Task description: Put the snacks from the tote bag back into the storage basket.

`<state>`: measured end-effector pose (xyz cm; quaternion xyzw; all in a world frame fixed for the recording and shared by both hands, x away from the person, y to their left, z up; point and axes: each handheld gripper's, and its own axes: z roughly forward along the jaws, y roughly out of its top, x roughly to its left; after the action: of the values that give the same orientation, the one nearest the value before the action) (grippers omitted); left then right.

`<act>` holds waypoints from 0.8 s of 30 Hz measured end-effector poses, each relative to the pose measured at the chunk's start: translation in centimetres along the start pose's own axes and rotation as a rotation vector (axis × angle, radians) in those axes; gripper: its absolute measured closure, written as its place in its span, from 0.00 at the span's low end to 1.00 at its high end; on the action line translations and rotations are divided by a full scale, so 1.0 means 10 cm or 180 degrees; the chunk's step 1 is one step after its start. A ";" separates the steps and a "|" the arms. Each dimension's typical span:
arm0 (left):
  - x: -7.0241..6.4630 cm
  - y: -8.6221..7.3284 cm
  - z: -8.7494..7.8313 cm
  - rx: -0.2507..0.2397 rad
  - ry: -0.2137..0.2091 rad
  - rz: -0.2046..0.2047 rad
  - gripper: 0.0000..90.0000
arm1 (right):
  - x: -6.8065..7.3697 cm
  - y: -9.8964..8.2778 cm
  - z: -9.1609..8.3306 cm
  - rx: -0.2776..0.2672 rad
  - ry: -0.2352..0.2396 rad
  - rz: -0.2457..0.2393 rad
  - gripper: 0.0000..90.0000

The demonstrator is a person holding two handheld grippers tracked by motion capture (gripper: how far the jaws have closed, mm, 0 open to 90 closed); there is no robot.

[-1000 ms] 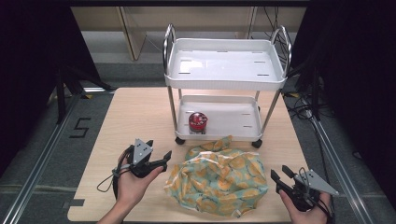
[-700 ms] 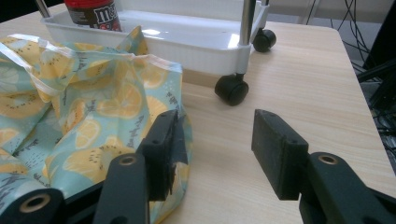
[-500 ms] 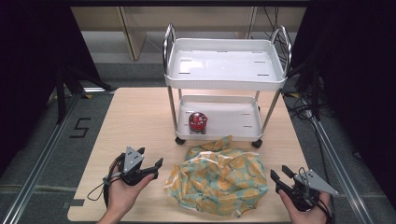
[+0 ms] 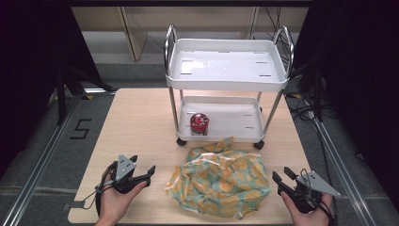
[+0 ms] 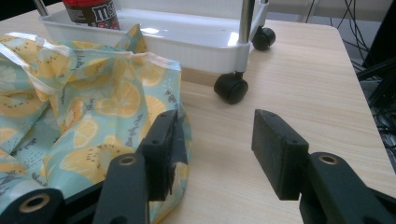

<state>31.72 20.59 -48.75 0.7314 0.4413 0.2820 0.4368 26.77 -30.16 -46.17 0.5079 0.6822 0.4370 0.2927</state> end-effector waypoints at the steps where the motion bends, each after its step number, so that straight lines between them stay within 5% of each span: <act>1: 0.02 -0.03 0.00 0.0004 0.0004 -0.0008 0.26 | 0.00 0.00 0.00 -0.0002 0.0003 -0.0012 0.58; 8: 0.08 -0.14 -0.01 0.0064 0.0073 -0.0070 0.26 | -0.01 0.00 0.01 -0.0064 0.0002 -0.0074 0.58; 19: 0.23 -0.27 0.04 0.0060 0.0205 -0.0145 0.27 | 0.01 -0.01 0.00 0.0014 0.0001 0.0048 0.58; 21: 0.25 -0.28 0.04 0.0064 0.0210 -0.0166 0.27 | -0.04 -0.01 0.02 -0.0061 -0.0008 -0.0120 0.58; 24: 0.27 -0.32 0.04 0.0078 0.0222 -0.0192 0.27 | -0.04 -0.01 0.01 -0.0058 -0.0008 -0.0073 0.58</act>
<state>32.00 23.54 -51.66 0.7127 0.4816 0.2886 0.4205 26.91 -30.53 -46.32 0.4979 0.6835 0.4392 0.3032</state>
